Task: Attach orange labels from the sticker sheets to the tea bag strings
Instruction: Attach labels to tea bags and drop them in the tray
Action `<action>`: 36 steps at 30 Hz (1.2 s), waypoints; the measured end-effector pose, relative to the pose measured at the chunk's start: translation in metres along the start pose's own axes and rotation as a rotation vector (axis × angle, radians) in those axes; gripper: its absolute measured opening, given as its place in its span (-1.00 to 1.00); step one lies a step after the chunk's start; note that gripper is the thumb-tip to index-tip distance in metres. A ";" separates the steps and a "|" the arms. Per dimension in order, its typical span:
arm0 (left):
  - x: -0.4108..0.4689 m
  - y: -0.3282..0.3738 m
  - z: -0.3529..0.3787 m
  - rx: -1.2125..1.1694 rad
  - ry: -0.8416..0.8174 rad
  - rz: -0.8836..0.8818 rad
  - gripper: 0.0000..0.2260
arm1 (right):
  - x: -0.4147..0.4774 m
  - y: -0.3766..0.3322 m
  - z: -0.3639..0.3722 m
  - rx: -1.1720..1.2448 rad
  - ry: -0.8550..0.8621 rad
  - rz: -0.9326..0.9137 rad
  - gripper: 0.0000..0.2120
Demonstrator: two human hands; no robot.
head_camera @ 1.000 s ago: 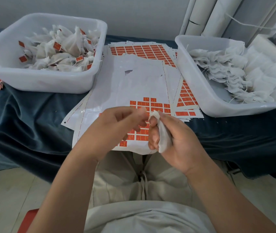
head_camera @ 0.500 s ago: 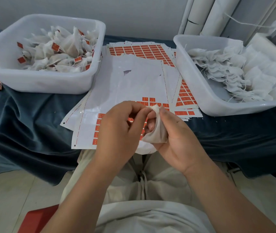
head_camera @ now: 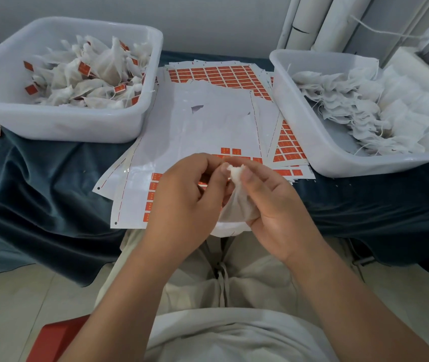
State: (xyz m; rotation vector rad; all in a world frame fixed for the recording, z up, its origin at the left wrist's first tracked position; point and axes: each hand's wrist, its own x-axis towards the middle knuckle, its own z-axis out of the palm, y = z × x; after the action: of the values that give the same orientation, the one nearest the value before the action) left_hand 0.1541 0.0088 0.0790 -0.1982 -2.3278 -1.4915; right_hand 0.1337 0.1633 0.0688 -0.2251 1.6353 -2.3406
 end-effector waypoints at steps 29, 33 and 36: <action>0.001 -0.014 0.009 -0.910 -0.249 -0.168 -0.70 | 0.001 0.002 0.008 0.228 -0.008 0.056 -0.68; 0.003 -0.020 0.012 -0.994 -0.269 -0.188 -0.65 | 0.004 0.004 0.003 0.115 0.109 0.021 -0.71; 0.005 -0.027 0.010 -0.970 -0.233 -0.263 -0.67 | 0.006 0.008 0.001 -0.001 0.148 0.051 -0.71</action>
State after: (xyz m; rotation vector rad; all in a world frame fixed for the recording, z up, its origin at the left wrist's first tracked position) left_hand 0.1388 0.0054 0.0548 -0.3255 -1.6094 -2.7509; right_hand 0.1291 0.1584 0.0616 -0.0101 1.6876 -2.3683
